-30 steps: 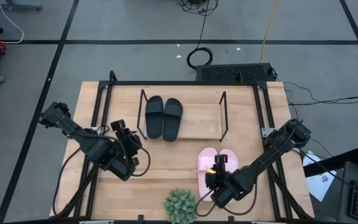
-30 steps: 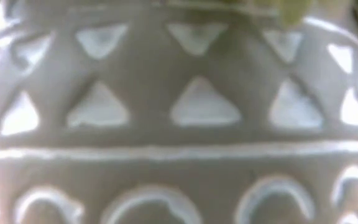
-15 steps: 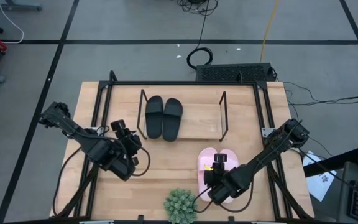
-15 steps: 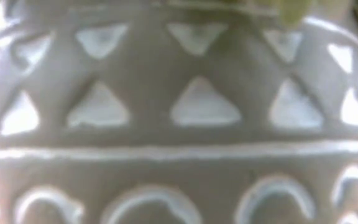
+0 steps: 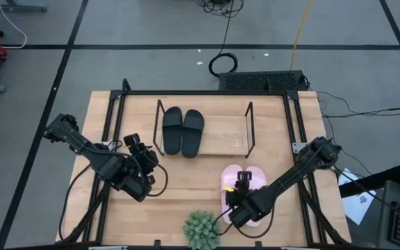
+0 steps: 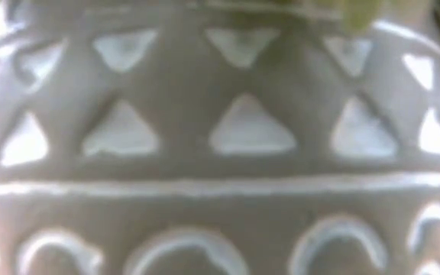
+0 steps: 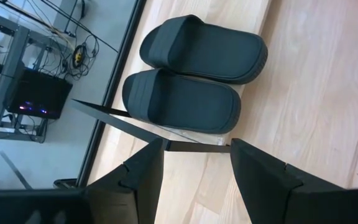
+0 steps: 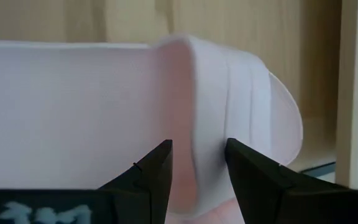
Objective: Pick and place slides into the shelf
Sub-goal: Put the left pink slide on the shelf
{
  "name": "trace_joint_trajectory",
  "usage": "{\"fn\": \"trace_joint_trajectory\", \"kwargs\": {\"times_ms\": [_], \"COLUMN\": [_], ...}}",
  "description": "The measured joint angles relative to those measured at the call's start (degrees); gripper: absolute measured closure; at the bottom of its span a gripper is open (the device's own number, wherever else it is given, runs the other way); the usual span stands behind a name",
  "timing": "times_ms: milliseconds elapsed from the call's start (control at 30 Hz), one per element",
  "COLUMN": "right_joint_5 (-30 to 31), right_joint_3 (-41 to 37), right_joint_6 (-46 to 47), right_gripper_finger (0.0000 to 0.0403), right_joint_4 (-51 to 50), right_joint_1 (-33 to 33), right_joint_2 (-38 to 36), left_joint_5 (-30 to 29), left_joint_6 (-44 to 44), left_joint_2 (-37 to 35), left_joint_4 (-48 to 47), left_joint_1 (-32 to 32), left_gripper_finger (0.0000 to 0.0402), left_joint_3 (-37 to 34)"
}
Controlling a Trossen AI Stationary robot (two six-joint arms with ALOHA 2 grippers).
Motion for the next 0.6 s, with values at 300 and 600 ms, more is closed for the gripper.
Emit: {"fn": "trace_joint_trajectory", "kwargs": {"times_ms": [300,600], "right_joint_5": [3.9,7.1], "right_joint_3": [-0.1,-0.1], "right_joint_6": [-0.1,-0.1], "right_gripper_finger": [0.0259,0.0269], "right_joint_4": [-1.7,-1.7], "right_joint_1": [-0.4,-0.4], "right_joint_2": [0.3,0.2], "left_joint_5": [0.0,0.0], "left_joint_6": [-0.1,-0.7], "left_joint_2": [0.0,0.0], "left_joint_4": [0.0,0.2], "left_joint_1": [0.0,0.0], "left_gripper_finger": [0.0213,0.0213], "left_joint_3": [0.0,0.0]}}
